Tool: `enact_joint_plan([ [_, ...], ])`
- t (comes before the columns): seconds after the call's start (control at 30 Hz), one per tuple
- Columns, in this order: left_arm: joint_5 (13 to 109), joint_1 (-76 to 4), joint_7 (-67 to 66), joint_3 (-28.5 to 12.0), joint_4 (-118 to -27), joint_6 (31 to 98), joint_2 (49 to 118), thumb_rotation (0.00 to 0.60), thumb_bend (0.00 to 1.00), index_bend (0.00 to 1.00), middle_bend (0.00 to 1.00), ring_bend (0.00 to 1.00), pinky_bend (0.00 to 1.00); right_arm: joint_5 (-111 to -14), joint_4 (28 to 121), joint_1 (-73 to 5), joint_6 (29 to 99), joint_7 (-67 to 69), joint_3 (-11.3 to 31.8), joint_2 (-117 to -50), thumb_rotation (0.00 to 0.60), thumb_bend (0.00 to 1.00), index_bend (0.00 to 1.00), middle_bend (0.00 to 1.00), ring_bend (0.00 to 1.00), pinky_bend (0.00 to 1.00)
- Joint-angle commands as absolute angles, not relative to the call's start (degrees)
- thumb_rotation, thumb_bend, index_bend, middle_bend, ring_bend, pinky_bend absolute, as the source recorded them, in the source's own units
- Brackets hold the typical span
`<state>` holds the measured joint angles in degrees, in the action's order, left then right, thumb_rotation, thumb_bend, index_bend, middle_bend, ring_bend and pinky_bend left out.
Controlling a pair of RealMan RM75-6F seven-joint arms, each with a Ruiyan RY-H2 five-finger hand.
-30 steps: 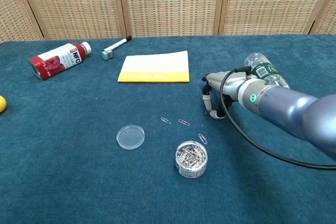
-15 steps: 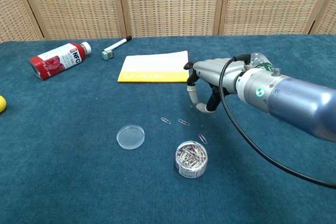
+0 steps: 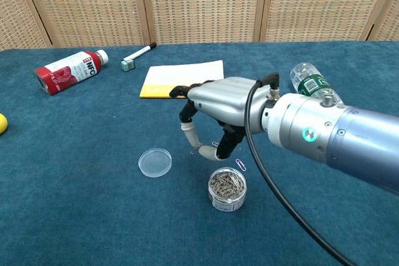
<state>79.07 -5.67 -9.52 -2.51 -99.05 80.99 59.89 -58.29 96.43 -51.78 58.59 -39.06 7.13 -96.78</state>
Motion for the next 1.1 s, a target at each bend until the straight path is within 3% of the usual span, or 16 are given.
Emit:
enact_joint_plan([
  [0.03, 79.02, -5.69, -9.49, -2.53, -99.02, 80.96, 59.89, 0.6, 0.0, 0.0, 0.0, 0.0, 0.0, -57.87, 95.99, -52.11, 58.33, -39.94, 6.77, -97.89, 0.6, 0.43, 0.66, 0.0, 0.0, 0.01],
  [1.0, 78.75, -5.89, -9.54, -2.44, -99.03, 80.53, 59.87, 0.6, 0.0, 0.0, 0.0, 0.0, 0.0, -57.2, 96.67, -50.41, 57.55, -43.72, 2.02, -96.8, 0.6, 0.43, 0.66, 0.0, 0.0, 0.01],
  [1.1, 78.75, -5.86, -9.59, -2.45, -99.06, 80.62, 59.86, 0.6, 0.0, 0.0, 0.0, 0.0, 0.0, -56.92, 96.82, -50.39, 57.16, -43.48, 2.08, -96.52, 0.6, 0.38, 0.57, 0.0, 0.0, 0.01],
])
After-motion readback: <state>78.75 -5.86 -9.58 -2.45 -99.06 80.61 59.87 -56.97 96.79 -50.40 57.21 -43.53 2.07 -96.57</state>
